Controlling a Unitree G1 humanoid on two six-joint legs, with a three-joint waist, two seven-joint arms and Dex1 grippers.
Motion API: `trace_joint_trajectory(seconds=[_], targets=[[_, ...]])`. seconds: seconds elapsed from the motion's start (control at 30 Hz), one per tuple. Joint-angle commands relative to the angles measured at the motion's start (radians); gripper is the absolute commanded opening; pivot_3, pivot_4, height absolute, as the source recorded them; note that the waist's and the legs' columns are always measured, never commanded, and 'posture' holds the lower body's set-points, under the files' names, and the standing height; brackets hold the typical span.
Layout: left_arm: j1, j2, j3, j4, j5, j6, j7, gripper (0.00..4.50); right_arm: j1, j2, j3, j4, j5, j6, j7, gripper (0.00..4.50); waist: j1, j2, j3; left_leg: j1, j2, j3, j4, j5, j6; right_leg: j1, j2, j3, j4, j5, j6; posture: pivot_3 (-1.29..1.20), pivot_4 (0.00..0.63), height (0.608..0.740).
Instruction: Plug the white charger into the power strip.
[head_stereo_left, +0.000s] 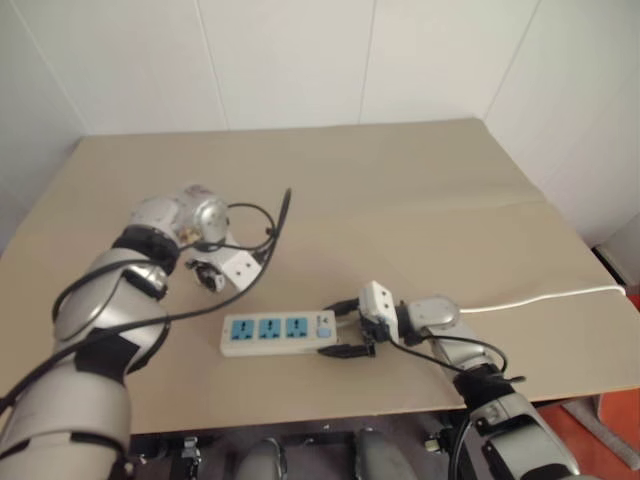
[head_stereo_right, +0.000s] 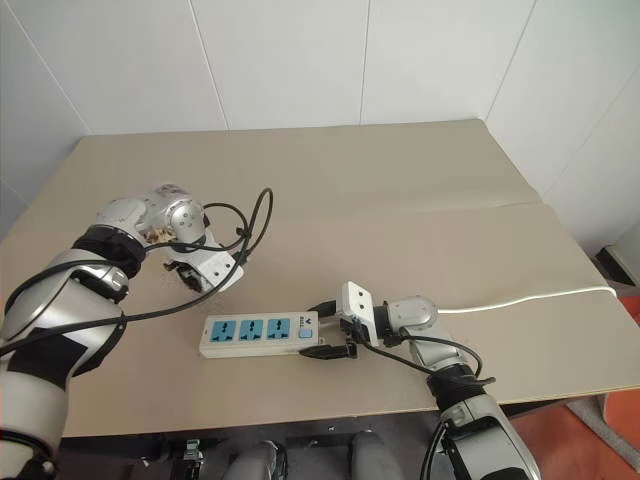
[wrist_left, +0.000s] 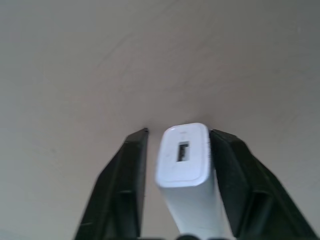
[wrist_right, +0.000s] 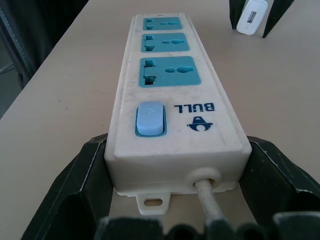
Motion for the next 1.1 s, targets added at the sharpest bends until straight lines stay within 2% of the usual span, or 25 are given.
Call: trace_joint_trajectory(seconds=[0.03, 0.27, 0.4, 0.5, 0.57, 0.67, 0.9, 0.97, 1.1], targets=[[0.006, -0.001, 0.013, 0.008, 0.006, -0.005, 0.003, 1.06, 0.013, 0.003, 0.020, 0.010, -0.022, 0.011, -0.015, 3.42, 0.000, 0.000, 0.000, 0.000, 0.000, 0.000, 0.000, 0.000, 0.000, 0.000, 0.000, 0.000, 0.000, 0.000, 0.000, 0.00, 0.150, 0.740], [-0.012, -0.013, 0.128, -0.028, -0.125, 0.007, -0.041, 1.06, 0.014, -0.004, 0.021, 0.006, -0.023, 0.013, -0.012, 3.42, 0.002, 0.000, 0.000, 0.000, 0.000, 0.000, 0.000, 0.000, 0.000, 0.000, 0.000, 0.000, 0.000, 0.000, 0.000, 0.00, 0.150, 0.740], [-0.052, -0.041, 0.322, -0.105, -0.414, 0.120, -0.183, 1.06, 0.020, -0.012, 0.022, -0.001, -0.022, 0.014, -0.005, 3.42, 0.002, 0.000, 0.000, -0.001, 0.000, 0.000, 0.001, 0.000, 0.000, 0.000, 0.000, 0.000, 0.000, 0.000, 0.000, 0.00, 0.150, 0.740], [-0.032, -0.046, 0.399, -0.238, -0.687, 0.285, -0.204, 1.06, 0.024, -0.017, 0.025, -0.005, -0.021, 0.013, 0.002, 3.42, 0.001, 0.000, 0.000, -0.001, 0.000, -0.001, 0.001, 0.000, 0.000, 0.000, 0.000, -0.001, 0.000, 0.000, 0.000, 0.00, 0.150, 0.740], [0.011, -0.059, 0.482, -0.370, -0.872, 0.492, -0.204, 1.06, 0.026, -0.019, 0.027, -0.009, -0.020, 0.013, 0.005, 3.42, 0.001, 0.000, 0.000, -0.001, 0.000, -0.001, 0.001, 0.000, 0.000, 0.000, -0.001, -0.001, 0.000, 0.000, 0.000, 0.00, 0.150, 0.740], [0.108, -0.056, 0.584, -0.540, -1.056, 0.745, -0.204, 1.06, 0.028, -0.020, 0.030, -0.011, -0.021, 0.013, 0.005, 3.42, -0.002, 0.000, 0.000, -0.001, 0.001, -0.003, 0.001, 0.000, 0.000, 0.000, -0.001, 0.000, 0.000, 0.000, 0.000, 0.00, 0.150, 0.740], [0.363, -0.078, 0.740, -0.786, -1.264, 1.050, -0.089, 1.06, 0.042, -0.019, 0.038, -0.025, -0.023, 0.012, -0.004, 3.42, 0.004, 0.001, -0.001, 0.002, 0.001, -0.006, 0.003, 0.000, 0.000, 0.001, 0.000, 0.001, 0.002, 0.000, 0.000, 0.00, 0.150, 0.740], [0.418, -0.078, 0.759, -0.836, -1.281, 1.086, -0.052, 1.06, 0.046, -0.019, 0.039, -0.030, -0.024, 0.012, -0.008, 3.42, 0.004, 0.001, -0.001, 0.001, 0.000, -0.007, 0.003, 0.000, 0.000, 0.002, -0.001, 0.001, 0.002, 0.000, 0.000, 0.00, 0.150, 0.740], [0.609, -0.094, 0.762, -0.998, -1.259, 1.031, 0.010, 1.06, 0.058, -0.019, 0.040, -0.042, -0.022, 0.015, -0.019, 3.42, 0.002, 0.001, -0.002, 0.003, 0.001, -0.006, 0.003, 0.000, 0.000, 0.003, -0.001, 0.001, 0.002, 0.000, 0.000, 0.00, 0.150, 0.740]])
